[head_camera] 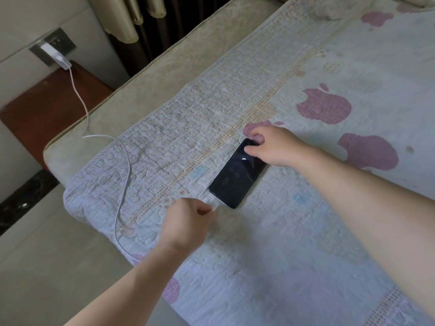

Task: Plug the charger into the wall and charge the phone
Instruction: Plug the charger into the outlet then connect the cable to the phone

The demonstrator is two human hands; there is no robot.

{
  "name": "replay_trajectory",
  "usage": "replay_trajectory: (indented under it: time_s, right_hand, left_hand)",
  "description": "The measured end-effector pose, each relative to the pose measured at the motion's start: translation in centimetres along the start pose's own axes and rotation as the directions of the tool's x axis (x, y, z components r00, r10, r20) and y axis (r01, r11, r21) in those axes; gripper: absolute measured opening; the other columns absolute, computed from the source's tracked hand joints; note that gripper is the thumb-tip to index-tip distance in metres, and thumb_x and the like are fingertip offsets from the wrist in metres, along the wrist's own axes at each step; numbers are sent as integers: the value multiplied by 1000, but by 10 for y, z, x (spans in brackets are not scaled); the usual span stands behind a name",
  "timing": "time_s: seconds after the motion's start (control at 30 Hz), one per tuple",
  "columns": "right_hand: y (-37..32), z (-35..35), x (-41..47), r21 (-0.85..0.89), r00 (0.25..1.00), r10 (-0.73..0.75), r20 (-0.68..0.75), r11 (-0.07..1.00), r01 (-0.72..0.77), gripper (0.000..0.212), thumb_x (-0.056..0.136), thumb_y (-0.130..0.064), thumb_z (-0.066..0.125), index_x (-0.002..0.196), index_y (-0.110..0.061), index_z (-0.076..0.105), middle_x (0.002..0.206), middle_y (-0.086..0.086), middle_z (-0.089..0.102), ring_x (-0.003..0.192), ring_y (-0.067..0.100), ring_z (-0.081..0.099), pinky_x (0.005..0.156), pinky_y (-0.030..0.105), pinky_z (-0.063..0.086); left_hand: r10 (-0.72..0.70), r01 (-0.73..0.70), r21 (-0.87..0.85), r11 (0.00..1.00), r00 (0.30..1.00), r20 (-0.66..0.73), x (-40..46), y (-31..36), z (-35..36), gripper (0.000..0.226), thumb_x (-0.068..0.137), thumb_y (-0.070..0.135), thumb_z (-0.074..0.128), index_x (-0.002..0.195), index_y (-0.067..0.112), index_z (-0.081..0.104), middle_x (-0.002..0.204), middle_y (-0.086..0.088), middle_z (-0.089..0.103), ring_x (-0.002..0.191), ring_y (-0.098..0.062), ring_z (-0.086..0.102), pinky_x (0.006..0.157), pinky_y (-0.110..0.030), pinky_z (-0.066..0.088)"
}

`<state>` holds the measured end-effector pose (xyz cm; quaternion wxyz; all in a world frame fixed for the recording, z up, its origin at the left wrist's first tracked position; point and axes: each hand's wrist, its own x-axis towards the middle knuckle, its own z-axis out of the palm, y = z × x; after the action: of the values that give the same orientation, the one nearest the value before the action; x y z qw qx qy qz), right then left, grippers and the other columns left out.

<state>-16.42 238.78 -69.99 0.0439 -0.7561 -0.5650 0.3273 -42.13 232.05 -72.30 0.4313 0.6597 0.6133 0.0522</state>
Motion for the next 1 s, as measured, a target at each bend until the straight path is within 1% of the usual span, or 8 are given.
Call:
replay_trajectory:
  time_s: [0.03,0.1,0.13,0.23,0.33,0.43,0.67,1.0]
  right_hand:
    - [2,1,6,25,1000,9,6,1000,-9,16,91,-40,63,100,-25,62,123,-6,62,132,16,45,95,24,31]
    - [6,2,15,39,999,8,34,999,-10,34,94,-39,61,112,-10,67,139,-10,58,146,16,30,107,28,26]
    - [8,1,18,24,999,0,41,1000,-1,38,94,-39,61,116,-9,67,144,-12,54,148,15,25,110,28,24]
    - [12,1,24,9,998,-5,57,1000,4,37,93,-37,63,118,-10,67,145,-12,54,142,16,33,112,27,23]
    - [13,0,28,69,998,15,64,997,-20,28,92,-35,64,117,-22,68,130,-2,66,127,20,52,110,31,38]
    - [8,-5,27,183,993,68,101,979,-85,20,94,-37,61,111,-35,70,136,-6,61,115,19,61,87,44,60]
    - [8,-11,26,236,981,96,168,962,-134,25,96,-45,57,119,-42,66,146,-20,47,120,15,53,76,37,59]
    - [7,-10,29,246,980,101,169,959,-141,30,97,-45,56,125,-42,64,148,-24,44,121,14,53,76,38,60]
  left_hand:
    - [-2,2,24,1000,1000,-7,1,-1,3,37,83,16,65,53,5,47,49,-5,32,48,-14,26,55,-31,26]
    - [-7,8,66,998,1000,-17,3,-2,8,30,83,18,63,57,3,57,53,-15,46,47,-16,31,49,-33,30]
    - [-7,9,89,996,1000,-25,3,-2,10,27,82,19,63,59,4,61,55,-16,54,46,-18,35,45,-37,35]
    - [14,-3,156,988,998,-69,4,-2,14,20,79,19,64,64,7,67,59,-10,64,51,-29,54,50,-44,50]
    - [27,-3,202,979,993,-117,4,-1,18,21,80,20,67,62,10,66,57,-4,64,57,-26,60,52,-42,52]
    - [37,-3,237,972,989,-140,3,1,20,21,79,21,67,61,12,66,57,-1,64,57,-22,61,52,-40,54]
    - [-7,46,207,977,982,-188,-2,6,23,16,79,19,68,64,14,69,62,0,67,61,-21,62,54,-40,55]
    - [-31,69,168,983,975,-219,-3,6,25,18,79,17,68,60,17,68,62,2,66,60,-18,62,55,-39,56]
